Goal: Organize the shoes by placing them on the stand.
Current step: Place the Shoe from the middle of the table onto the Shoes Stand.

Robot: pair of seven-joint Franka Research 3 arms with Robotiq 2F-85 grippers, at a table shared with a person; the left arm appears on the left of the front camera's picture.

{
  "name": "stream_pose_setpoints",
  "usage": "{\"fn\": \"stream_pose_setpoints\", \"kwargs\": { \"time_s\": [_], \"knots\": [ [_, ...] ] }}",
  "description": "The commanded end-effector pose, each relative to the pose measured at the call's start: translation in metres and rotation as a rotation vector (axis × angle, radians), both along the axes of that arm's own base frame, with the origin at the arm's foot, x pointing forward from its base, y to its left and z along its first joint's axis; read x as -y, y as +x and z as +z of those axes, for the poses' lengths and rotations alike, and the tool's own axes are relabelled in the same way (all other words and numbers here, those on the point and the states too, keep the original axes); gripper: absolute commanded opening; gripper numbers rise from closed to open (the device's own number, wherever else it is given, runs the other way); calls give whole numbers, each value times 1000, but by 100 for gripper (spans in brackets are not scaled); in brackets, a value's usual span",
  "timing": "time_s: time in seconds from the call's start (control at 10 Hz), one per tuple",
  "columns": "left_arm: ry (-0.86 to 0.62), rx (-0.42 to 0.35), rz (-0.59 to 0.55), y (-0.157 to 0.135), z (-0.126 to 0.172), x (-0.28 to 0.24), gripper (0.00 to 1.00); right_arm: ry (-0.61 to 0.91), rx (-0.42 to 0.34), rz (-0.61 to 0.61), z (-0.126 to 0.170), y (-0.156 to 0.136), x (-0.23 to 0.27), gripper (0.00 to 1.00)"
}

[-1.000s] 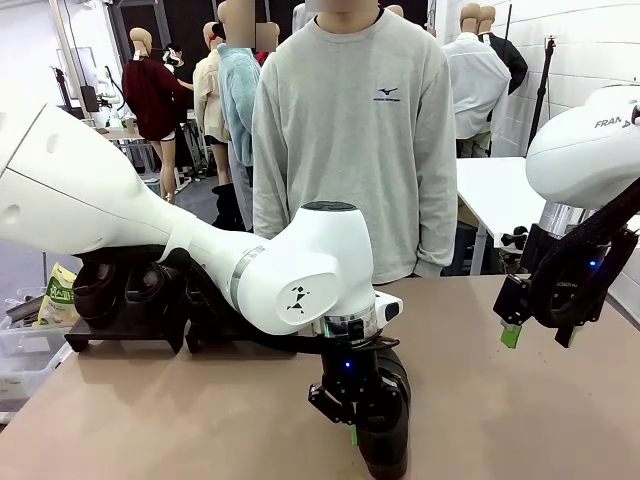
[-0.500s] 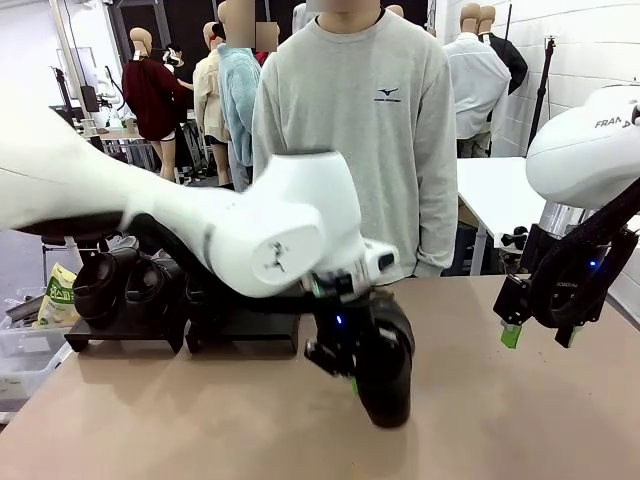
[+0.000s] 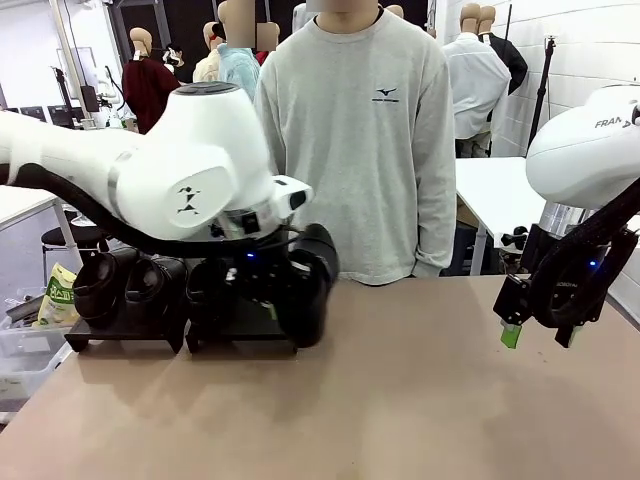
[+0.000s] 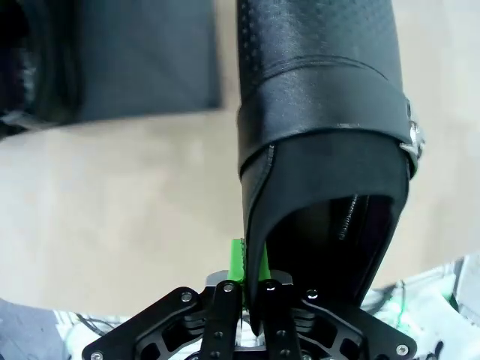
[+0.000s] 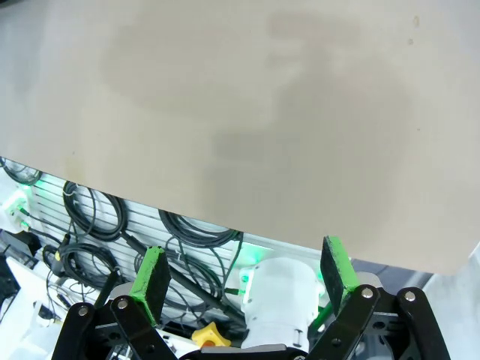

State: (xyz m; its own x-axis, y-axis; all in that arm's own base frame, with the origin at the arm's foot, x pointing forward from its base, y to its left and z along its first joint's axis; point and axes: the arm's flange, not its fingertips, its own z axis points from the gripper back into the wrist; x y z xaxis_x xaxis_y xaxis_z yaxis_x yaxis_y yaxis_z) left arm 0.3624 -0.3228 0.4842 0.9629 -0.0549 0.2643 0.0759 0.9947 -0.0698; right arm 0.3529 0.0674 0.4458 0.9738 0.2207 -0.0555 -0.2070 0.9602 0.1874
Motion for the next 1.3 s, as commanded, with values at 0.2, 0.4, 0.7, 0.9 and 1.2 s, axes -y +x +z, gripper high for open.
{"fn": "stream_pose_setpoints", "kwargs": {
  "time_s": [0.2, 0.4, 0.7, 0.9, 1.2],
  "knots": [
    [-5, 123, 95, 55, -10, -59, 0, -15, -4, 10, 2, 0, 2, 100],
    [-98, 73, 200, 66, -14, -71, 0, -15, -4, 10, 2, 0, 2, 100],
    [-11, 77, 121, 59, -10, -69, 0, -15, -4, 10, 2, 0, 2, 100],
    [18, 65, 121, 79, -31, -71, 0, -15, -4, 10, 2, 0, 2, 100],
    [44, 173, 95, 104, -43, -65, 0, -15, -4, 10, 2, 0, 2, 100]
  ]
}}
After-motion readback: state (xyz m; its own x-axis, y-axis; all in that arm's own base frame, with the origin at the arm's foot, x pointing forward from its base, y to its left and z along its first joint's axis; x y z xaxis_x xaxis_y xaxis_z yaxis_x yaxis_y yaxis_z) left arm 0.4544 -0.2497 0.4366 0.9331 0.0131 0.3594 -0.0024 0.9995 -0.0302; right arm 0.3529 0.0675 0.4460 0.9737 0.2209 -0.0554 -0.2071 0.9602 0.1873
